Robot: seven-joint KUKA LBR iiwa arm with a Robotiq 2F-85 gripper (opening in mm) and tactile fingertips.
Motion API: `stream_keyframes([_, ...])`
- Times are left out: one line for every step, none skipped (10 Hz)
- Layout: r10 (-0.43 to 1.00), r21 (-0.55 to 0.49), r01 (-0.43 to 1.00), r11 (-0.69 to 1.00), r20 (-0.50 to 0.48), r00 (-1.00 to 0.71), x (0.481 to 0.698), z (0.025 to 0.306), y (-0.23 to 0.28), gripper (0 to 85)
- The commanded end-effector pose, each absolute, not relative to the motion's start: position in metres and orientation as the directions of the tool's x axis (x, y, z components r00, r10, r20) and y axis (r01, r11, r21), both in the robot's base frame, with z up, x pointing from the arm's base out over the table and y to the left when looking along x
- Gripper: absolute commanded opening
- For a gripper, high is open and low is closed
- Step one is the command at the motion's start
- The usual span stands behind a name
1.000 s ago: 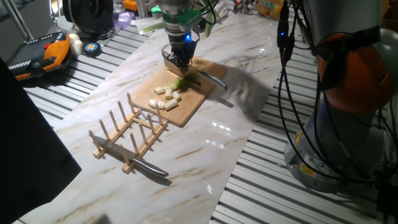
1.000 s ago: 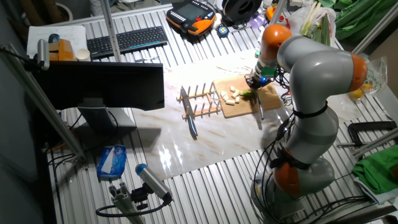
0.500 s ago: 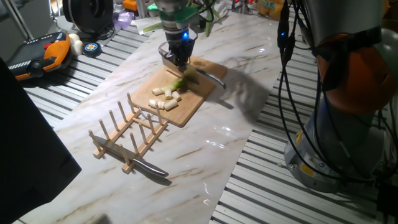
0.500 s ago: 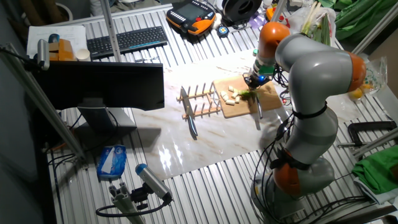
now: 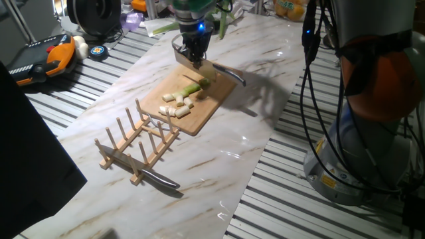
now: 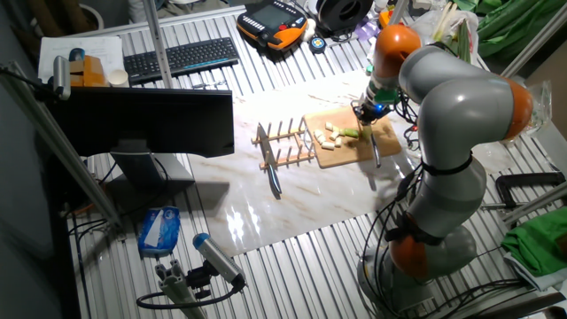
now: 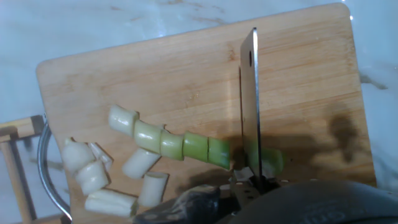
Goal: Chop the scallions
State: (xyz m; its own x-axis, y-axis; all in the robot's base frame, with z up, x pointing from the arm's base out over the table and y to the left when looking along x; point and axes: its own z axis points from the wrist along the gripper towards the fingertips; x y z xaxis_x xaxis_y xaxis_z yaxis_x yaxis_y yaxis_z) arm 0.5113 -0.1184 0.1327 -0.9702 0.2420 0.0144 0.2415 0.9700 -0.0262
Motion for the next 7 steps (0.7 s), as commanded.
stream_keyframes([0.237,-0.023,0.236,0.971,0.011,-0.971,0.5116,0.1331,-0.118,0.7])
stream_keyframes([0.235,-0.022,0.235,0.972,0.007,-0.972,0.5122,0.1339,-0.117,0.7])
stream_keyframes([0.231,-0.017,0.231,0.973,0.006,-0.973,0.5119,0.1349,-0.118,0.7])
stream_keyframes([0.229,-0.012,0.229,0.973,0.011,-0.973,0.5116,0.1359,-0.1192,0.7])
stream_keyframes([0.228,-0.011,0.228,0.974,0.013,-0.974,0.5127,0.137,-0.1175,0.7])
stream_keyframes([0.222,-0.011,0.222,0.975,0.013,-0.975,0.5122,0.1381,-0.1167,0.7])
stream_keyframes([0.22,-0.009,0.22,0.975,0.013,-0.975,0.5127,0.1401,-0.1137,0.7])
